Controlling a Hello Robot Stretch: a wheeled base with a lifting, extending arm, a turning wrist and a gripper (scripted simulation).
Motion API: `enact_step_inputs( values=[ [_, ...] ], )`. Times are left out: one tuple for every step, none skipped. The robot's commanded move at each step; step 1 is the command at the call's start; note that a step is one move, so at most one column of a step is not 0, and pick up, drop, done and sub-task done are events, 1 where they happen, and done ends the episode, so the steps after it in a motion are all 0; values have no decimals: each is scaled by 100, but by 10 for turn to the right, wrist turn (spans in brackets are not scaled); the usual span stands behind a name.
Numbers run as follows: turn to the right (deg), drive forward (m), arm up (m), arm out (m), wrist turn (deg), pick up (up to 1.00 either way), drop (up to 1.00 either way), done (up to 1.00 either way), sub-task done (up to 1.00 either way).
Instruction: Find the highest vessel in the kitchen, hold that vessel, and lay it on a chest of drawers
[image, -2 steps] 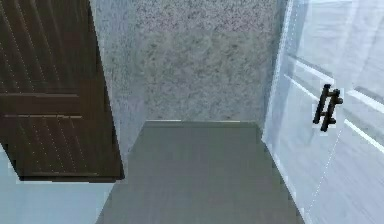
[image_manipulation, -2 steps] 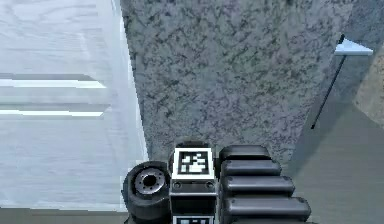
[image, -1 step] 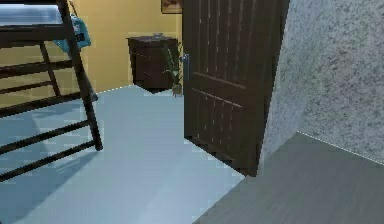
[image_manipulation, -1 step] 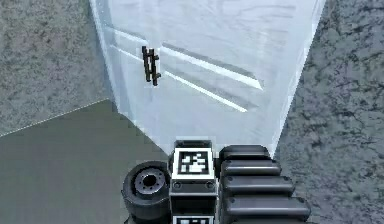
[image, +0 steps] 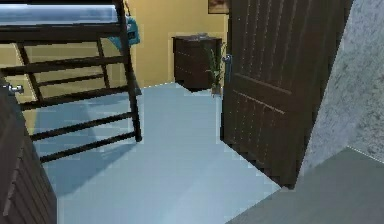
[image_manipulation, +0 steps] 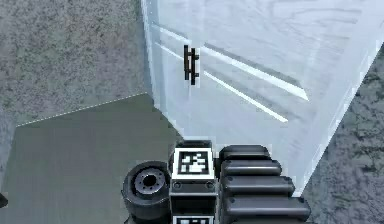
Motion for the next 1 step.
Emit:
enact_step_inputs(
  values=[
    [0,100,0,0,0,0,0,0,0]
  ],
)
